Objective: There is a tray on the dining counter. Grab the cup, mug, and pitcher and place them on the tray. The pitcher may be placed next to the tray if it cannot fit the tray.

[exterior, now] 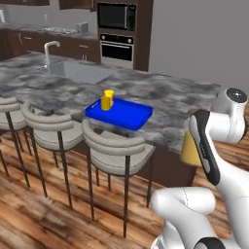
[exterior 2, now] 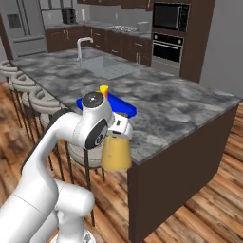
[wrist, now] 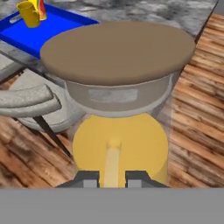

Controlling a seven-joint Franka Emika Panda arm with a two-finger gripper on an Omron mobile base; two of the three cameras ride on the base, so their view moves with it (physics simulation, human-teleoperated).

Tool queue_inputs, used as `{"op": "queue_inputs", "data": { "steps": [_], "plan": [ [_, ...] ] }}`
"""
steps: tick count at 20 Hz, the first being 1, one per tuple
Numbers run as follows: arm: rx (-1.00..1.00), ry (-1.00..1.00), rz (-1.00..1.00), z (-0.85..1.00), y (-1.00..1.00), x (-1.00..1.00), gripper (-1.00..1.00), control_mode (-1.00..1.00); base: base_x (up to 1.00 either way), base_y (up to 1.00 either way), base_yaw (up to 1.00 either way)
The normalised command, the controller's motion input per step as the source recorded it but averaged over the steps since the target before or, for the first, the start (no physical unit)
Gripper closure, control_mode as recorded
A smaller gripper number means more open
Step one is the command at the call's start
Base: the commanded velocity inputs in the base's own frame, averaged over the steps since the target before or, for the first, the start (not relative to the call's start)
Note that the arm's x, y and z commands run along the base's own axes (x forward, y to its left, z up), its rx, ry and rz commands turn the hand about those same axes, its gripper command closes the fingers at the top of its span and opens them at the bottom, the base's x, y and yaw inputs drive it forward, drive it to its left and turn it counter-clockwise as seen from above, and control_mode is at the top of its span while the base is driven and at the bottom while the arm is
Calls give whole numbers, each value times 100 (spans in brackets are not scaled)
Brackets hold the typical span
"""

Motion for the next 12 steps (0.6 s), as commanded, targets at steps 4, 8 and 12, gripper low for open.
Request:
{"op": "queue_inputs", "data": {
  "steps": [4,8,12],
  "plan": [
    [0,0,0,0,0,0,100,100,49,24,-15],
    [0,0,0,0,0,0,100,100,58,5,-12],
    [0,0,0,0,0,0,100,100,73,2,-10]
  ]
}}
